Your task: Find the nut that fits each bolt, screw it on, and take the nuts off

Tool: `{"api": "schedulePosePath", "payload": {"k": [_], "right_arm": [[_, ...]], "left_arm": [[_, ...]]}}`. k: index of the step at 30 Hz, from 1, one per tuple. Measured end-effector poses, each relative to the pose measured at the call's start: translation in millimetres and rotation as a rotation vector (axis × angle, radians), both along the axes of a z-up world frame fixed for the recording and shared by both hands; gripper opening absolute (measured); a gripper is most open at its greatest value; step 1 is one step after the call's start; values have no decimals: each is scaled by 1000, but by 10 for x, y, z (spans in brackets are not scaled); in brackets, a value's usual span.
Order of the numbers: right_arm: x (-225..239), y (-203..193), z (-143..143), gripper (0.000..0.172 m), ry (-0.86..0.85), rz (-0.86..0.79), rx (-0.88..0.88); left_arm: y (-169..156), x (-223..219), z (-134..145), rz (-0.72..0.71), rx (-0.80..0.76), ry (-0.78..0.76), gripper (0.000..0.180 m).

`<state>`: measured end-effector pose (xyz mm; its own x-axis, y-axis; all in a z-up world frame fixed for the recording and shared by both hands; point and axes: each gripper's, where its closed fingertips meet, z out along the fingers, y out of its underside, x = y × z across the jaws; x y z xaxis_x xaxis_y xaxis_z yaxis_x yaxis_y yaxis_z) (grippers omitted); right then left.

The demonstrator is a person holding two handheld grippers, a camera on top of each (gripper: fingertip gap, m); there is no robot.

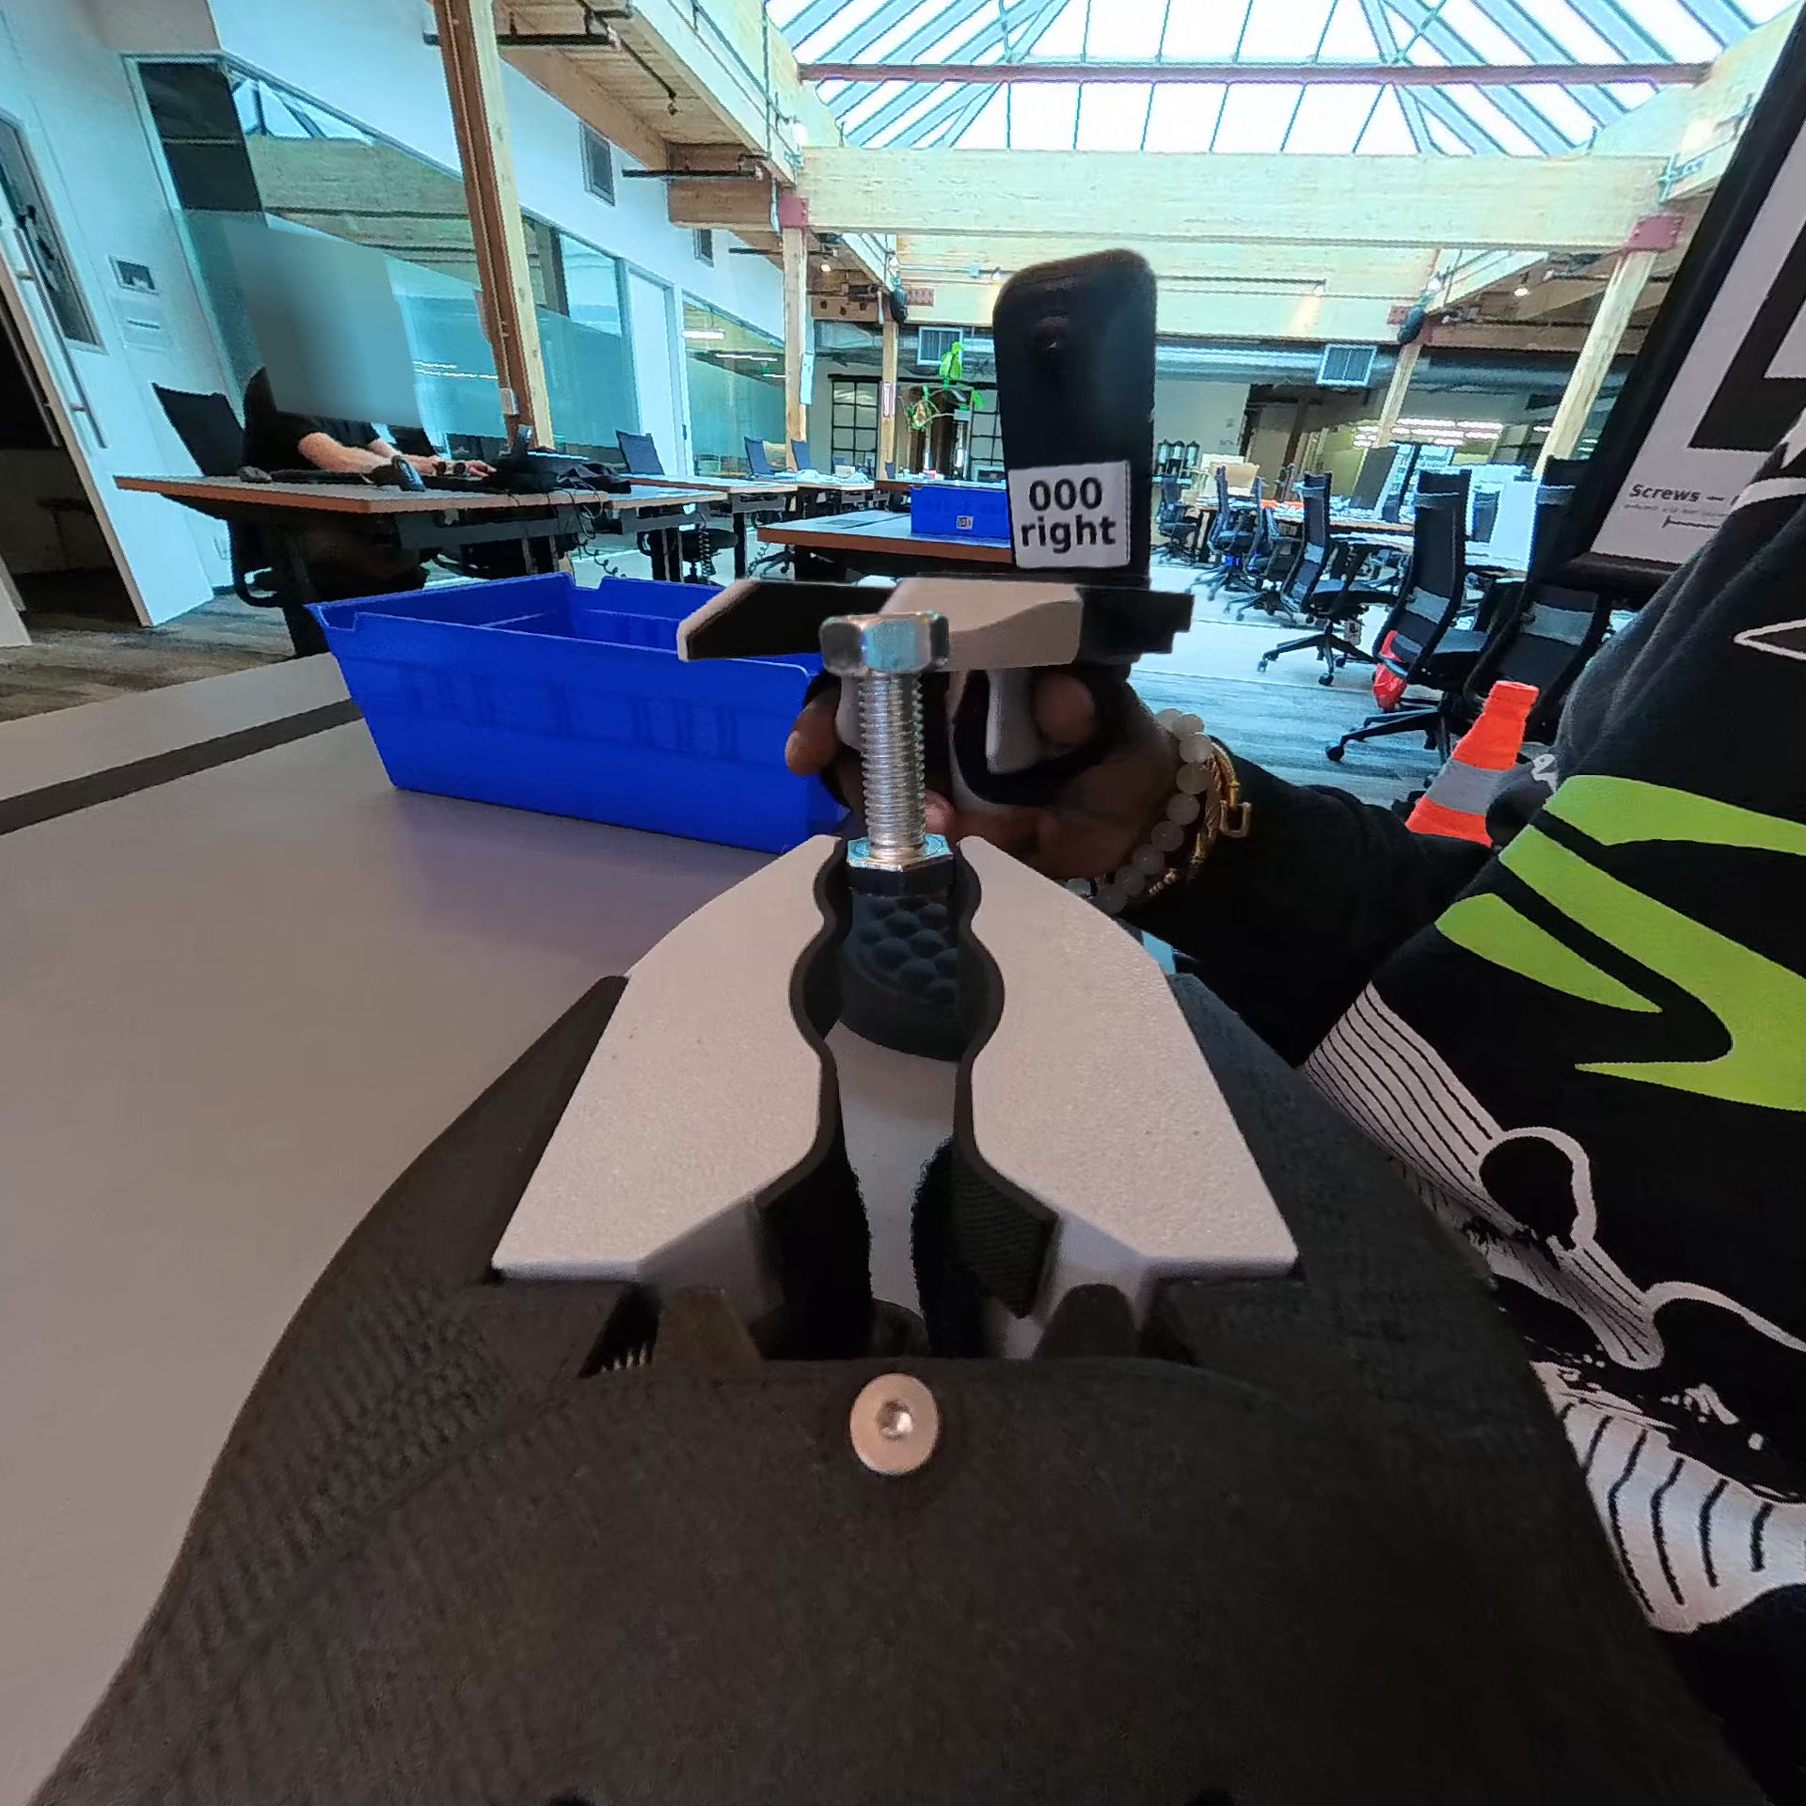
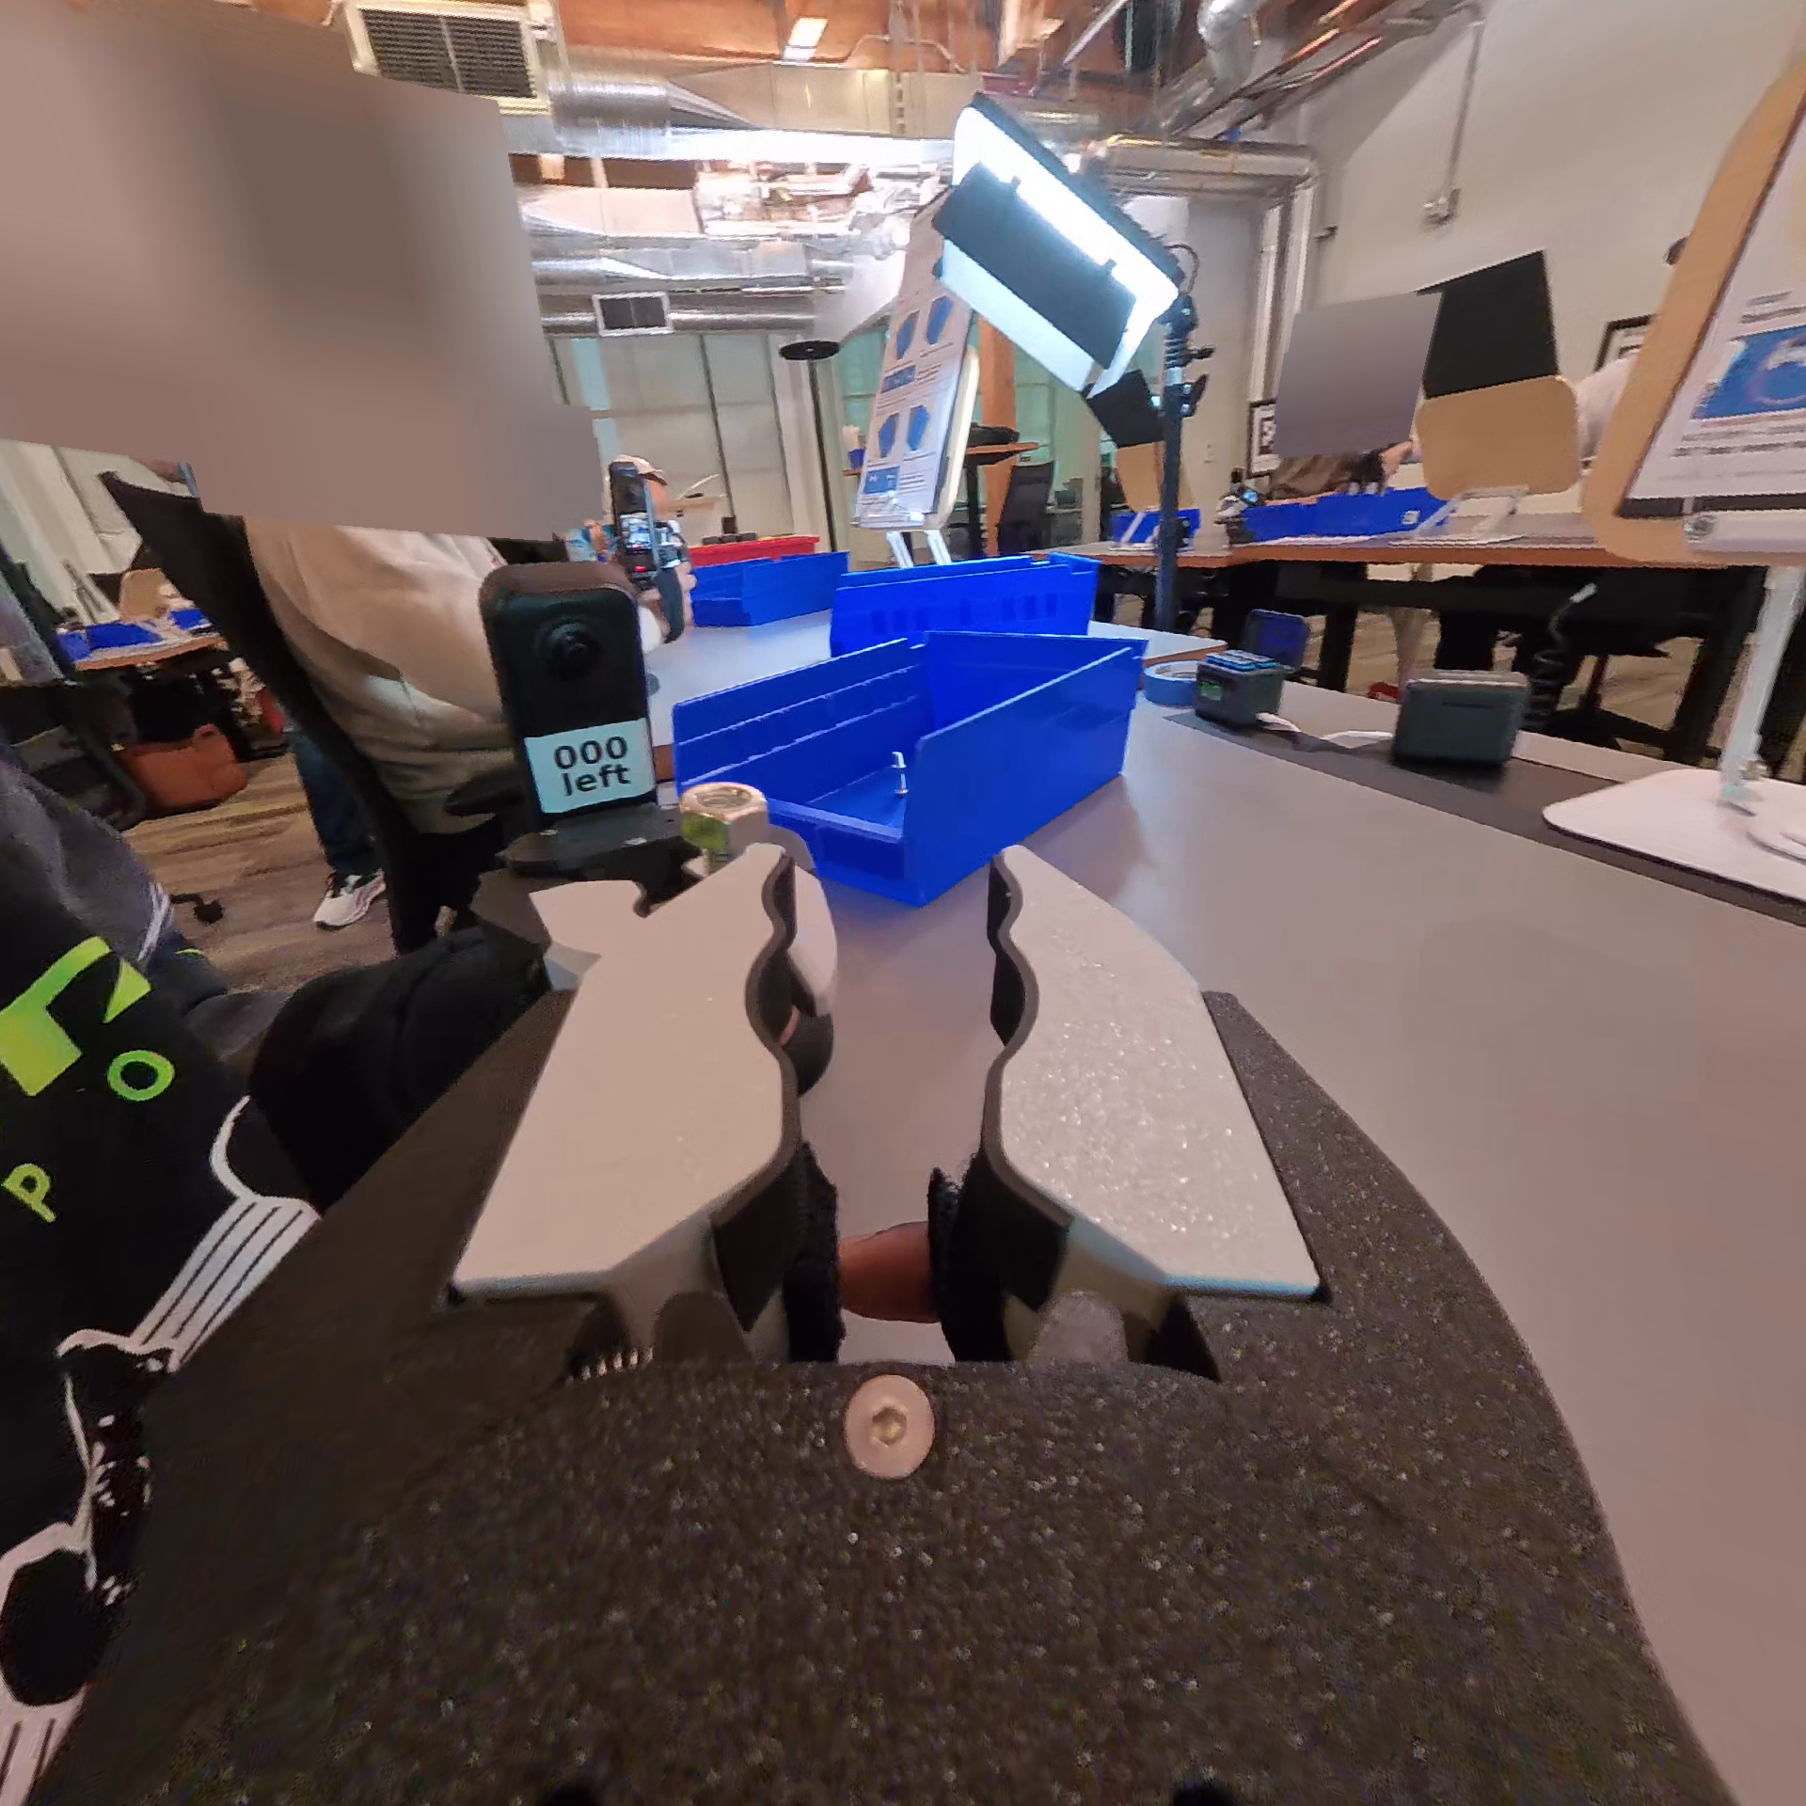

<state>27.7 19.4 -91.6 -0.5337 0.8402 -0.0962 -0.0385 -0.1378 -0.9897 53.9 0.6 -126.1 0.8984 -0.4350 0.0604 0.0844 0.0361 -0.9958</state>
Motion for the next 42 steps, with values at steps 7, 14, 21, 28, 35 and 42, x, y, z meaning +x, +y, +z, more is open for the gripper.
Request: {"api": "schedulePosePath", "payload": {"k": [7,14,21,28,35,42], "right_arm": [[50,2,20,44,15,20,-18],[-31,-220,50,58,13,75,-10],[-185,-411,28,57,-6,86,41],[-154,-323,9,57,-11,81,28],[-34,-155,5,48,-2,43,28],[44,-81,88,42,33,58,-47]], "left_arm": [[2,-1,-3,1,-2,-1,18],[10,11,-19,2,-9,12,18],[14,23,-31,-2,-15,20,18],[11,4,-14,-1,-10,1,18],[6,-16,4,1,-3,-18,18],[7,-9,-1,-1,-5,-12,18]]}}
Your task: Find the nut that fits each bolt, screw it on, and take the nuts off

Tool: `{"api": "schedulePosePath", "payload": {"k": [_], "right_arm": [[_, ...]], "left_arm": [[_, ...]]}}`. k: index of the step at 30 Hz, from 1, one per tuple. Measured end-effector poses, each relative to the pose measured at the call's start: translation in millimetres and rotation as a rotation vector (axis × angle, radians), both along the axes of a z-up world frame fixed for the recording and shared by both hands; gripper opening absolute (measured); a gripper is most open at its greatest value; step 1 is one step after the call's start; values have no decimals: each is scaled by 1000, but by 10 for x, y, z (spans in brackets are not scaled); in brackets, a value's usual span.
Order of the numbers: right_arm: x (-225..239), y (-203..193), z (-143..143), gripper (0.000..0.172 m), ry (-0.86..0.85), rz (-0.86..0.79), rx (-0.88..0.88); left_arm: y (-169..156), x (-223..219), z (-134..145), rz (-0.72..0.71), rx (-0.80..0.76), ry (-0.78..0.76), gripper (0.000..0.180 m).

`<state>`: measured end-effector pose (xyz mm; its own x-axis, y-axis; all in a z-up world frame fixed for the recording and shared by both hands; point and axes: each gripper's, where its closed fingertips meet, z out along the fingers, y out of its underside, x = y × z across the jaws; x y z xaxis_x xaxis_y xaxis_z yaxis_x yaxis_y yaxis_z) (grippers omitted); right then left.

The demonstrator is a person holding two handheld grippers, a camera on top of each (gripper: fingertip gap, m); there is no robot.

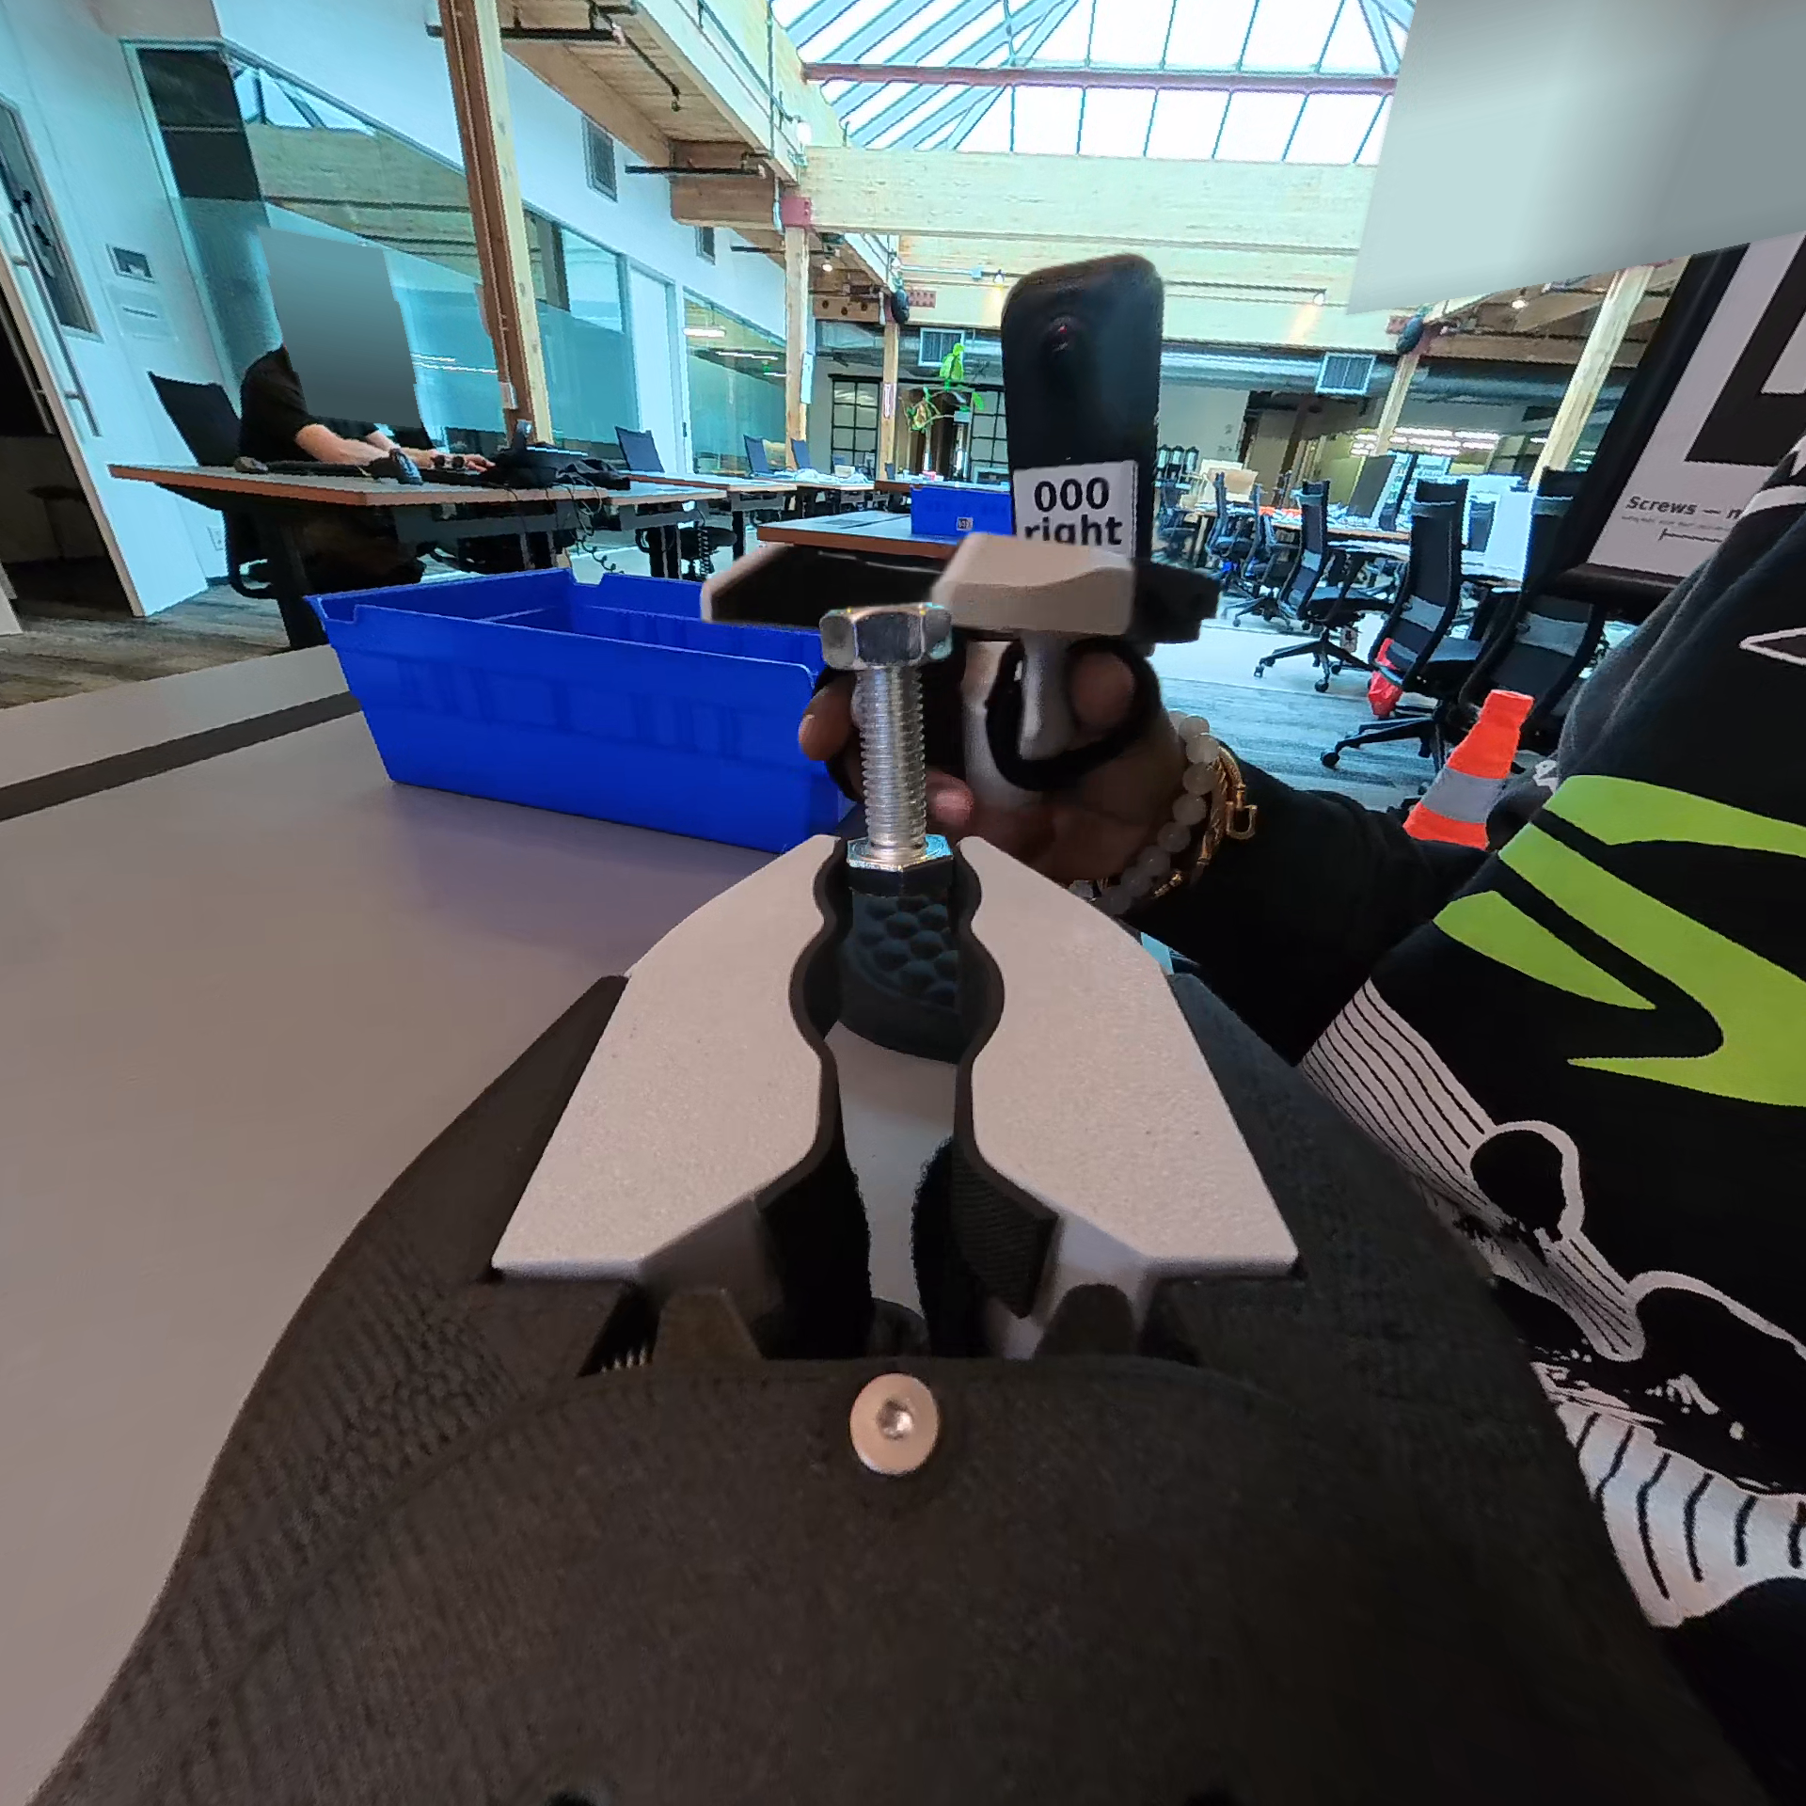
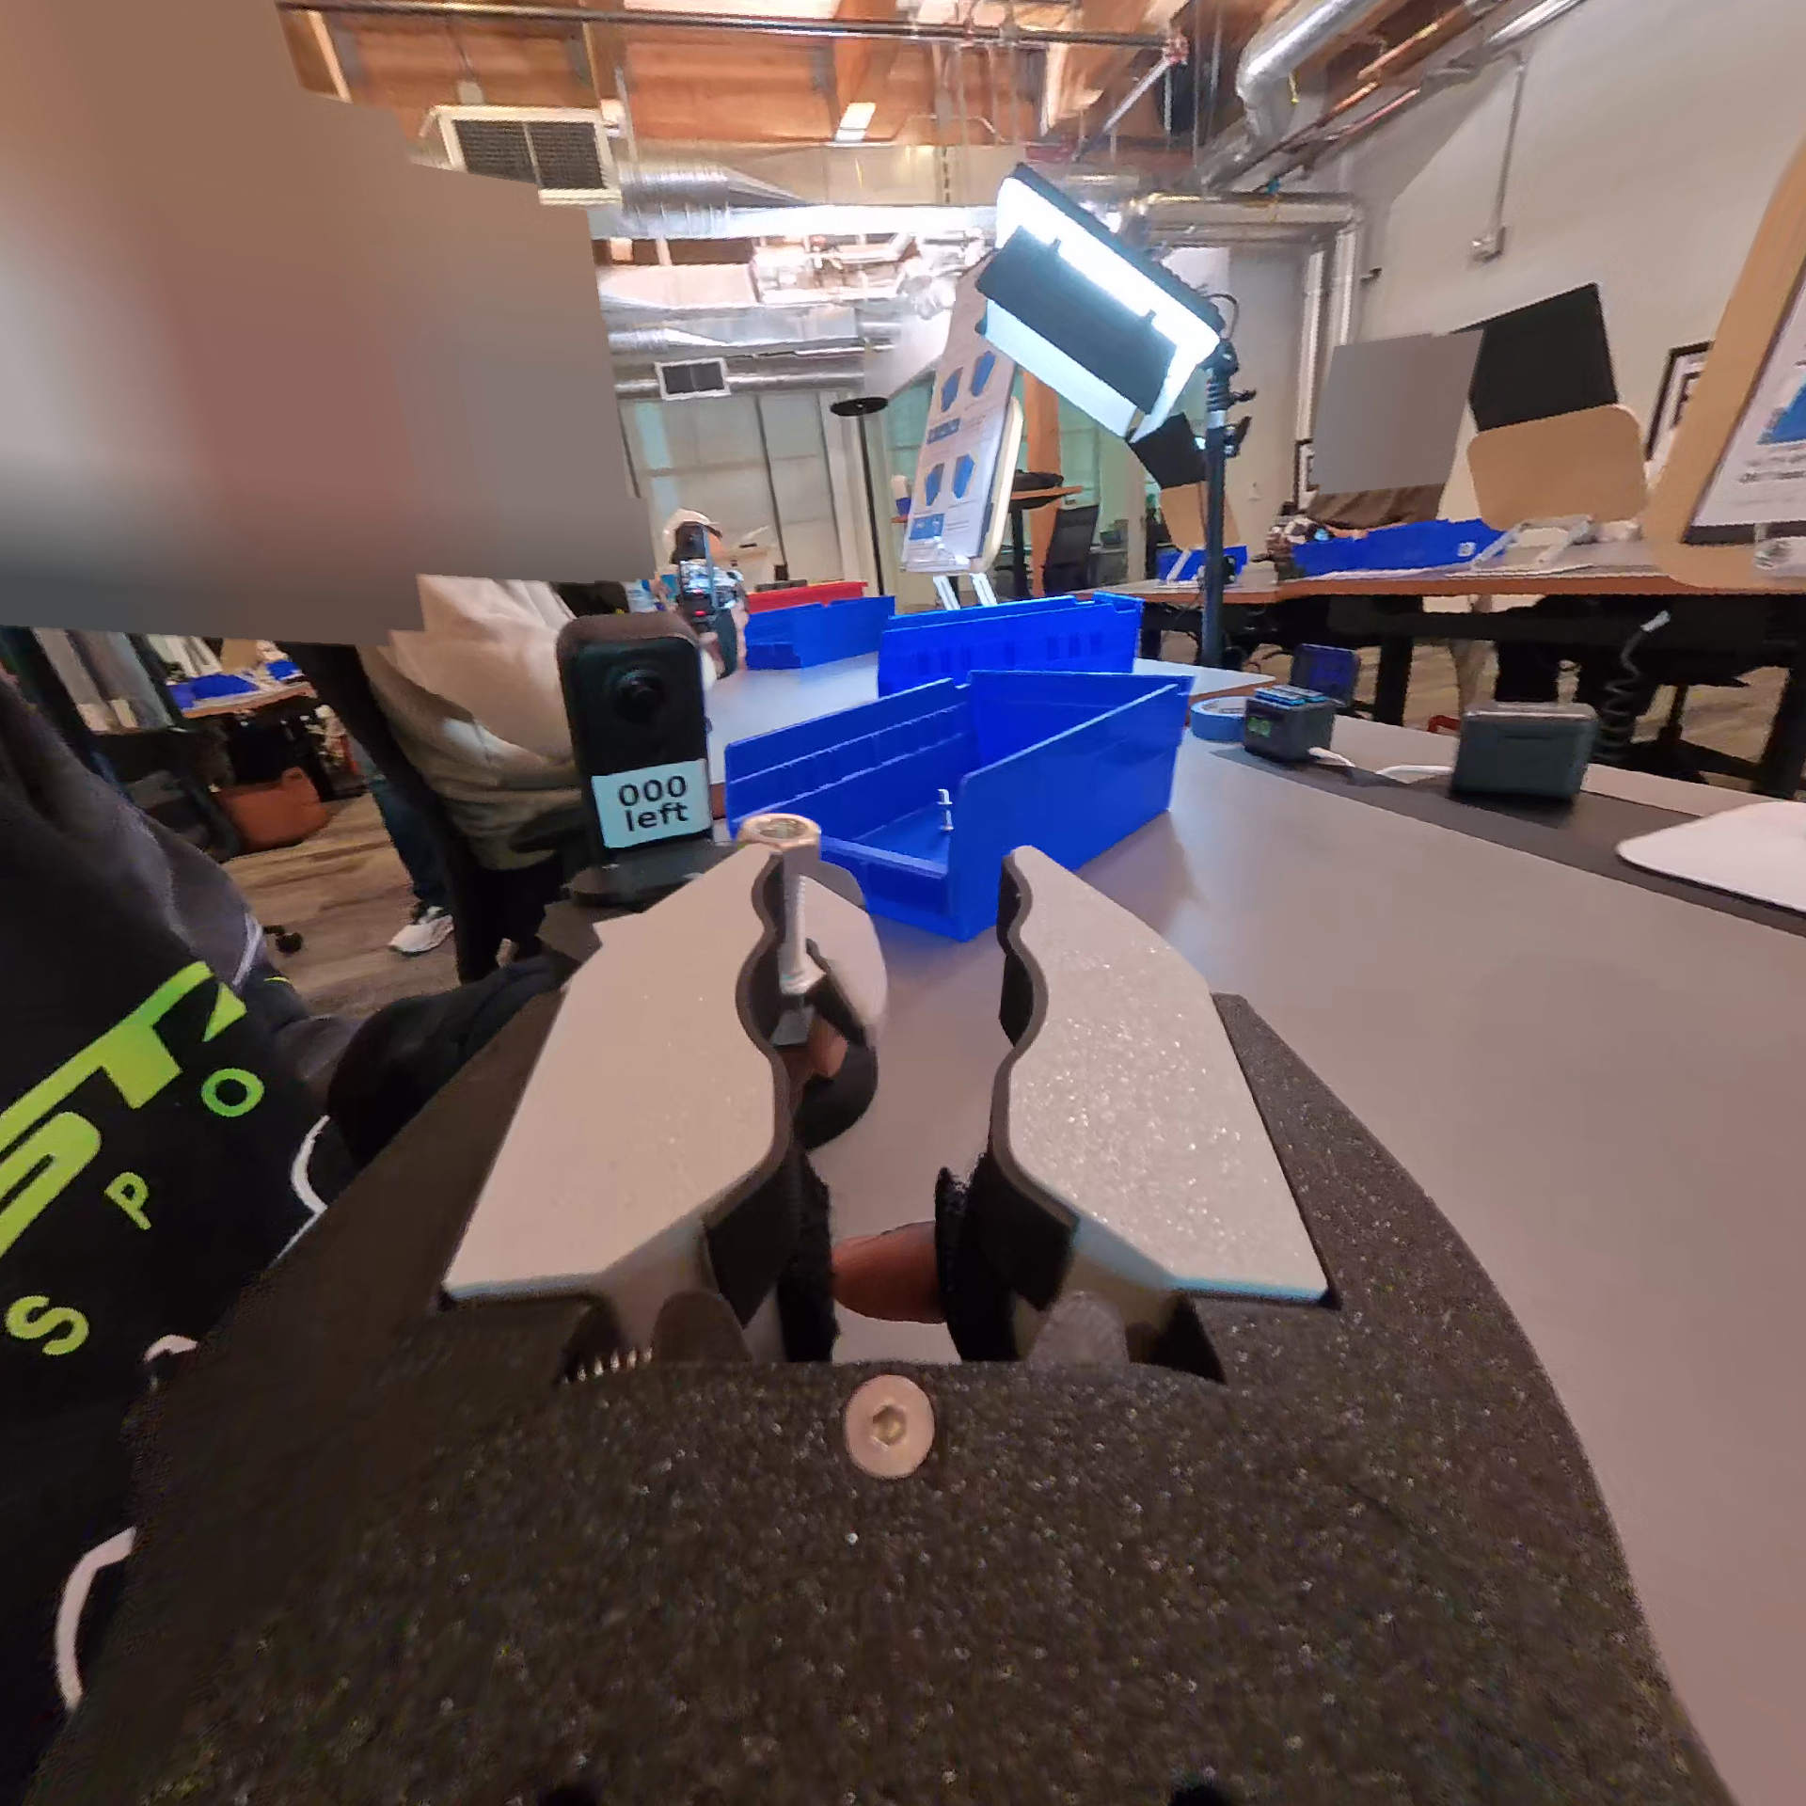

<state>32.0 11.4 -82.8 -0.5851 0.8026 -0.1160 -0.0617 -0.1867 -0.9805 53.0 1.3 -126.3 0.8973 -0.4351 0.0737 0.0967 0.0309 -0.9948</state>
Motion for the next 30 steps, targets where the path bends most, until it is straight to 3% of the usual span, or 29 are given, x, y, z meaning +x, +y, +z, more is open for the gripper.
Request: {"api": "schedulePosePath", "payload": {"k": [6,17,21,24,27,30], "right_arm": [[-85,-310,18,47,-10,83,38],[-19,-304,-24,19,-102,118,92],[85,-367,16,17,-67,205,117],[240,-386,203,18,13,305,60],[266,-204,329,18,38,231,75],[246,316,399,17,-11,-12,134]], "left_arm": [[9,17,-20,2,-7,20,18],[13,-4,-16,18,-5,19,18],[-44,105,3,-68,9,22,18],[-97,232,-5,-172,-7,-1,18],[-82,226,-18,-158,-10,8,18],[-62,139,17,-104,11,-10,18]]}}
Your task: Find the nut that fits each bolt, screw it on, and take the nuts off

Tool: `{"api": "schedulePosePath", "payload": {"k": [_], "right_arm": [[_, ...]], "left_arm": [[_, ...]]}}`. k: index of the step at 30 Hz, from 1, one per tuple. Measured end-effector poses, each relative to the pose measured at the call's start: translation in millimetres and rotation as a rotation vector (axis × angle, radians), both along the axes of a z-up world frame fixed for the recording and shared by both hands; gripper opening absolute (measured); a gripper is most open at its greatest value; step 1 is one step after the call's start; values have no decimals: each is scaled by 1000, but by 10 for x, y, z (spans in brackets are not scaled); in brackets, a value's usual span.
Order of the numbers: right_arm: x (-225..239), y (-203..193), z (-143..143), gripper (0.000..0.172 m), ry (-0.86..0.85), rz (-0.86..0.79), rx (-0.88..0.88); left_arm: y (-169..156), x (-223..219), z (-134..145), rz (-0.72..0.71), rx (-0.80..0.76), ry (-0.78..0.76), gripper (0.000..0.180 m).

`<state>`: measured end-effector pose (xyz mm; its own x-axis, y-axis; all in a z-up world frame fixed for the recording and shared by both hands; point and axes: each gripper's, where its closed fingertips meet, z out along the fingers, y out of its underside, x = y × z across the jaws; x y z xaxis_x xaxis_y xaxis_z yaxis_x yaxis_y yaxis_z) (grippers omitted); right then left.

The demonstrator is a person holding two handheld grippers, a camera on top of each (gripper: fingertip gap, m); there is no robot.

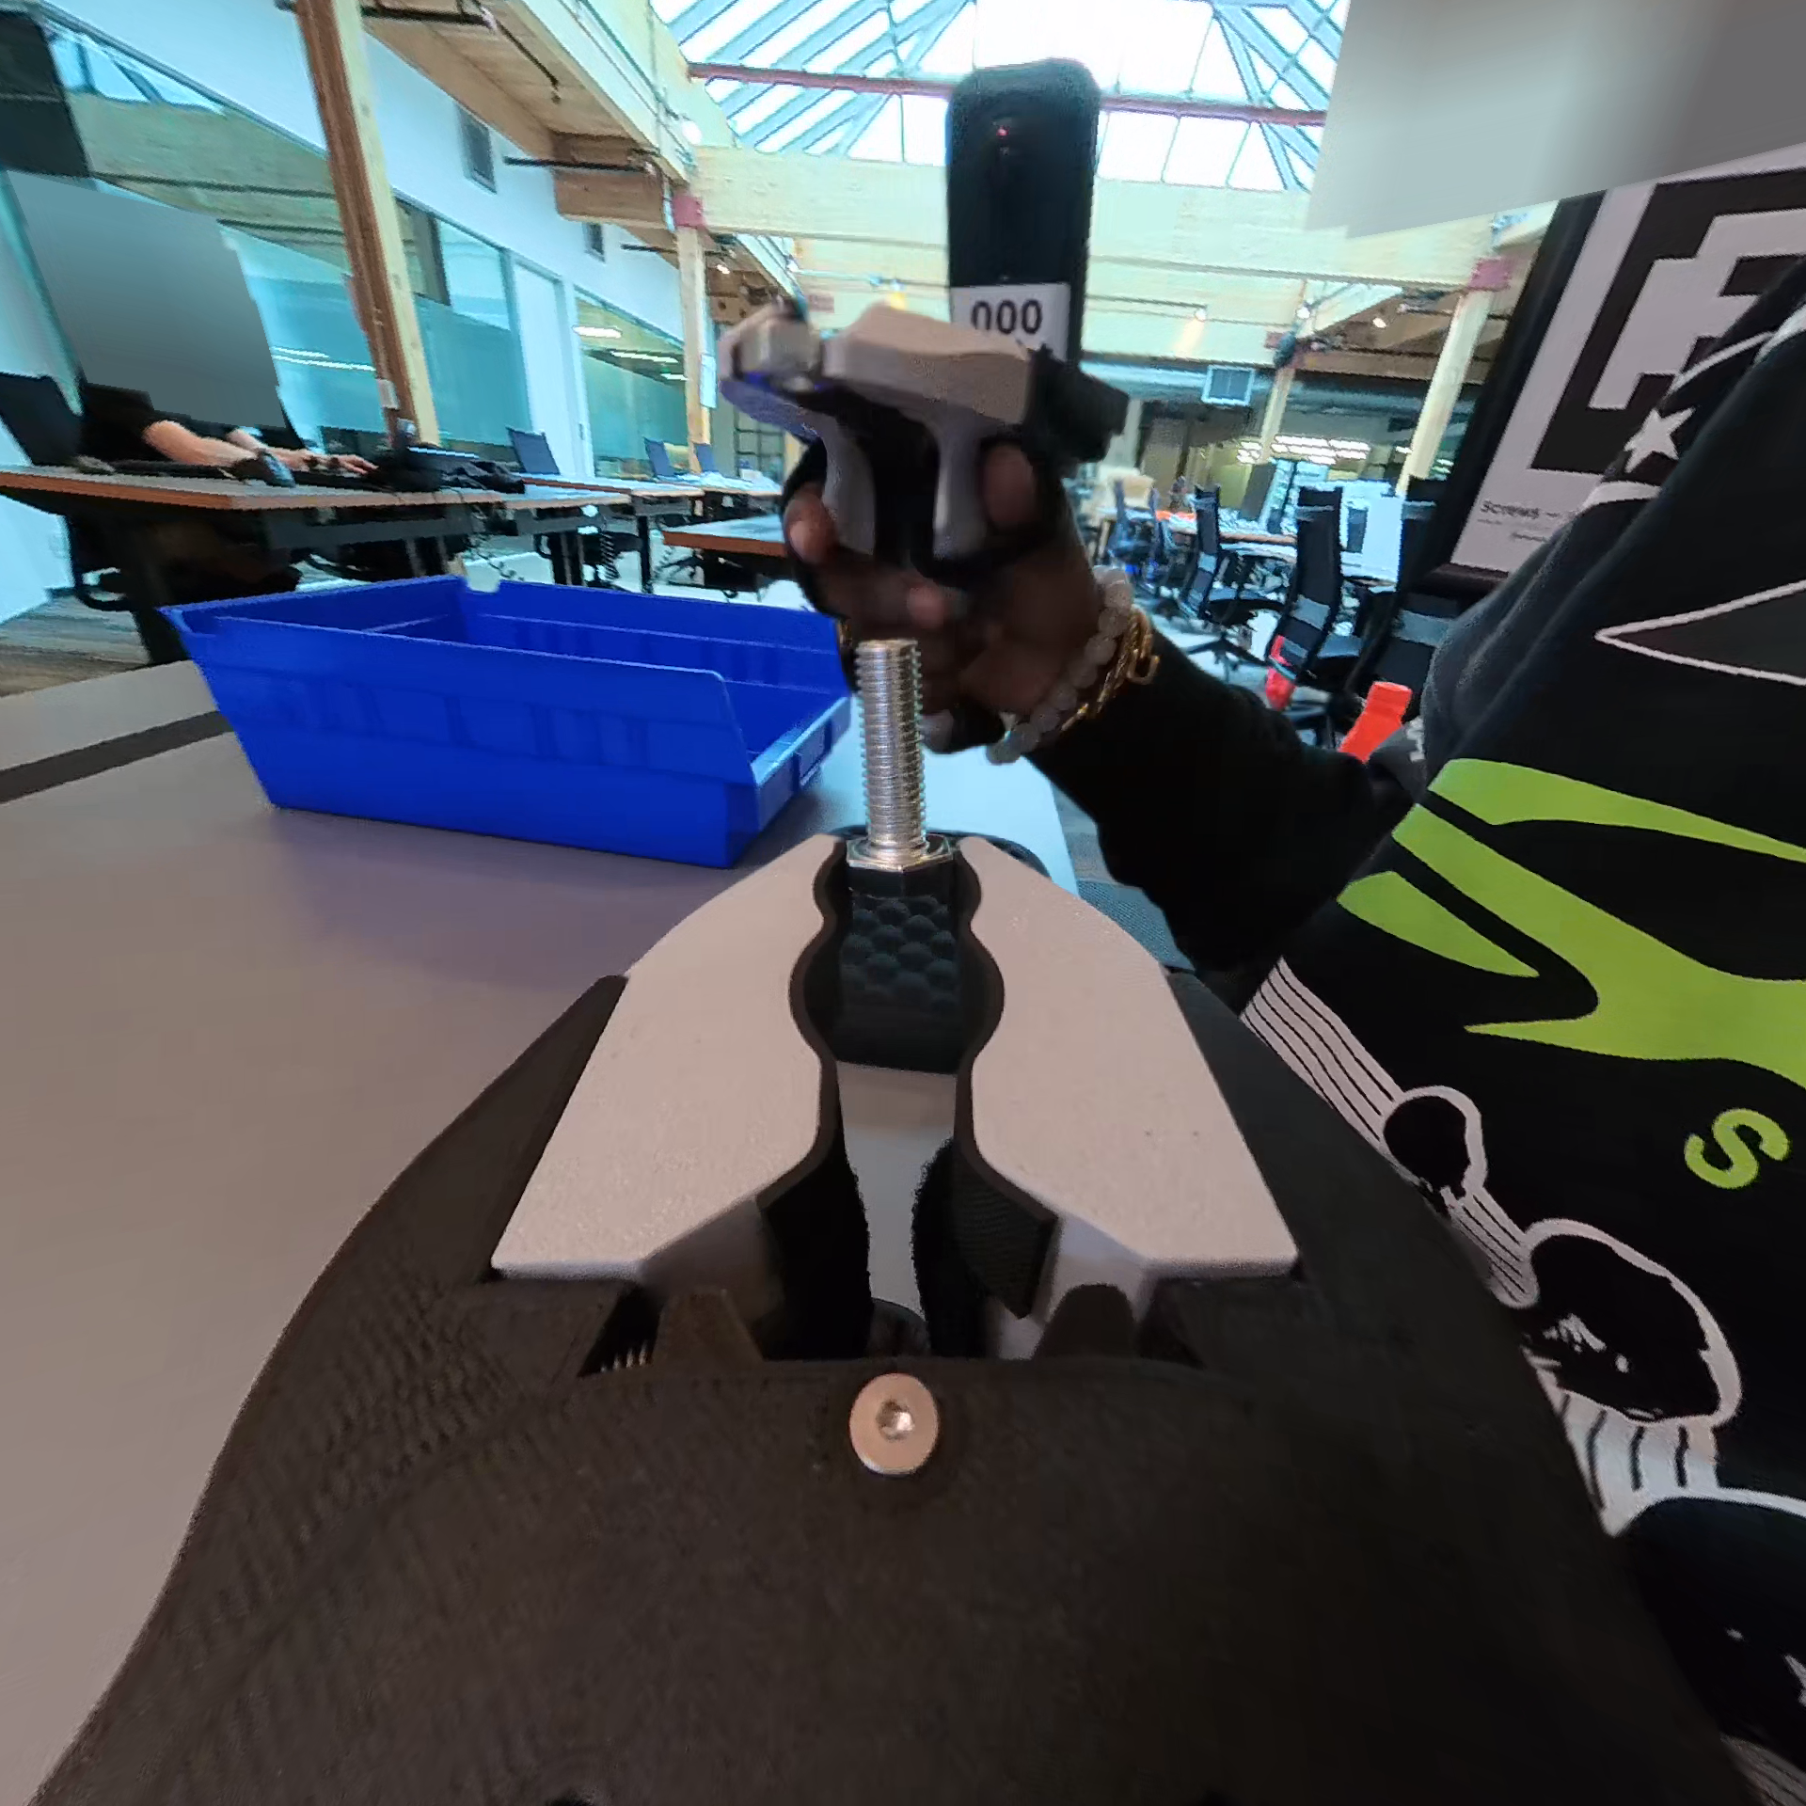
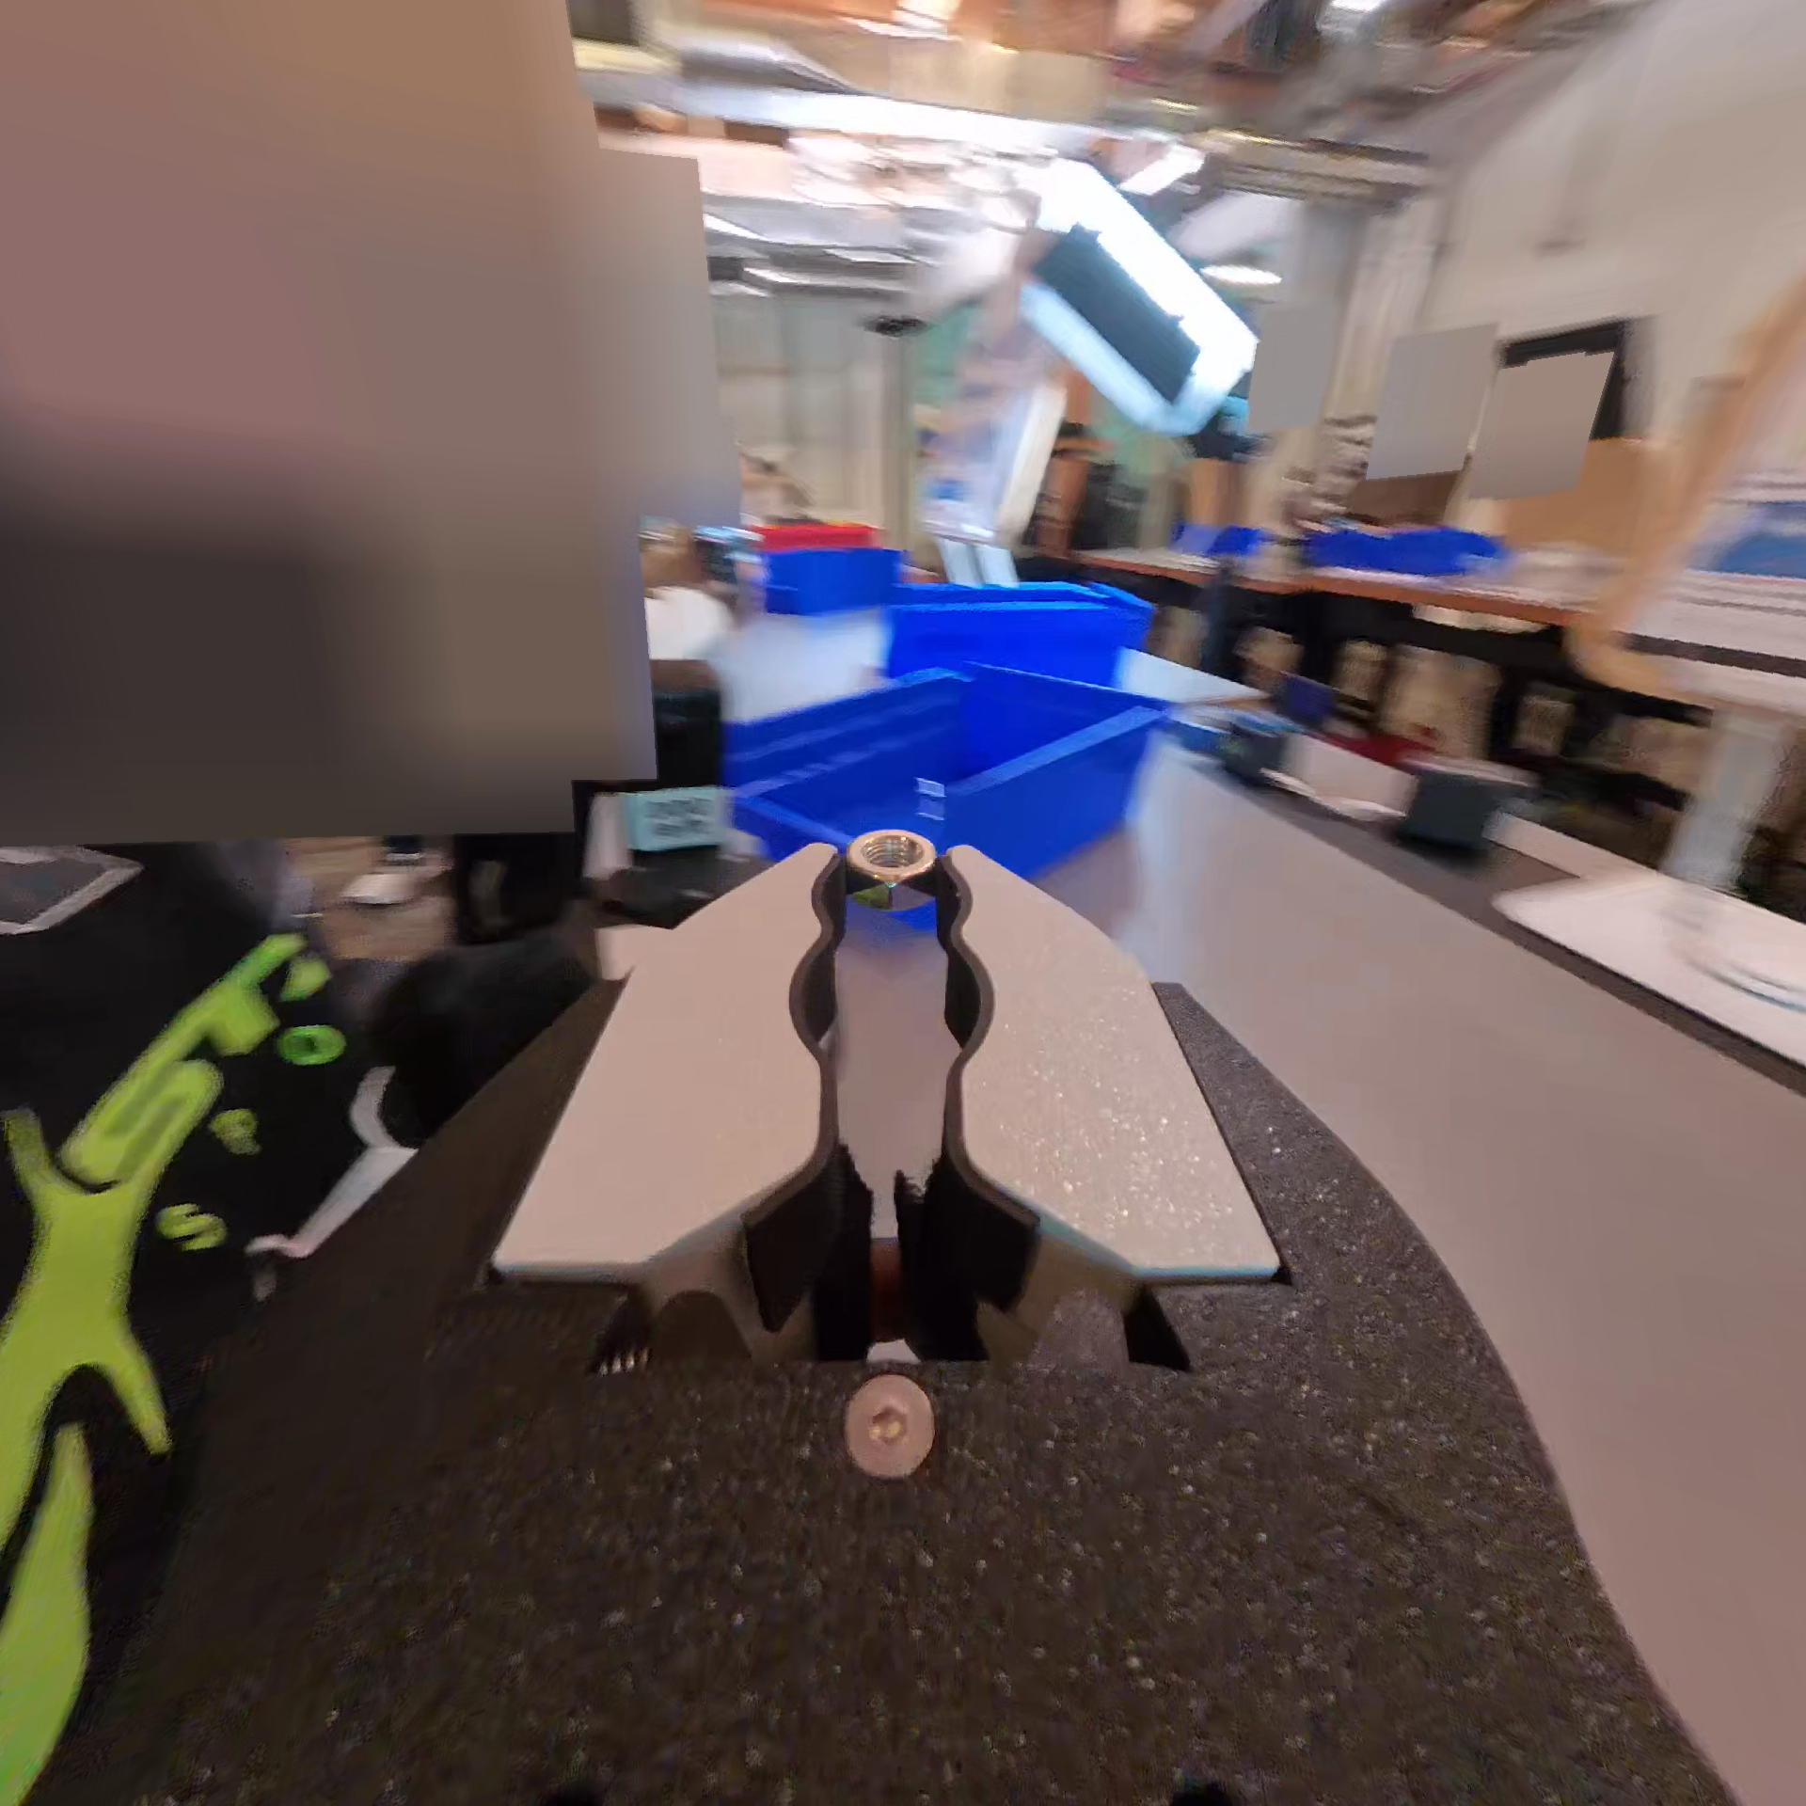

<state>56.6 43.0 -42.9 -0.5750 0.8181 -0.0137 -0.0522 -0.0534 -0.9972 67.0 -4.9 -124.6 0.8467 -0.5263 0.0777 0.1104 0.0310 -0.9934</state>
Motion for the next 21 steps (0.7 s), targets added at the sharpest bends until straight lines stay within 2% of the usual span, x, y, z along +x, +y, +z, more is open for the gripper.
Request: {"api": "schedulePosePath", "payload": {"k": [4,6,8,10,13,17,21], "right_arm": [[158,1192,-117,18,-175,-514,107],[364,1781,-337,18,-333,-747,159],[570,2208,-631,18,-520,-910,193],[698,2432,-951,18,-705,-964,217],[727,2567,-1325,18,-927,-934,218],[678,2676,-1639,18,-1140,-871,263],[642,2745,-1845,18,-1263,-828,287]], "left_arm": [[4,-107,58,66,35,-23,18],[2,-124,69,72,40,-31,18],[13,-137,63,87,39,-23,18],[19,-133,55,90,37,-12,18],[27,-128,42,89,31,-6,18],[30,-132,40,92,30,-5,18],[27,-136,46,92,33,-10,18]]}}
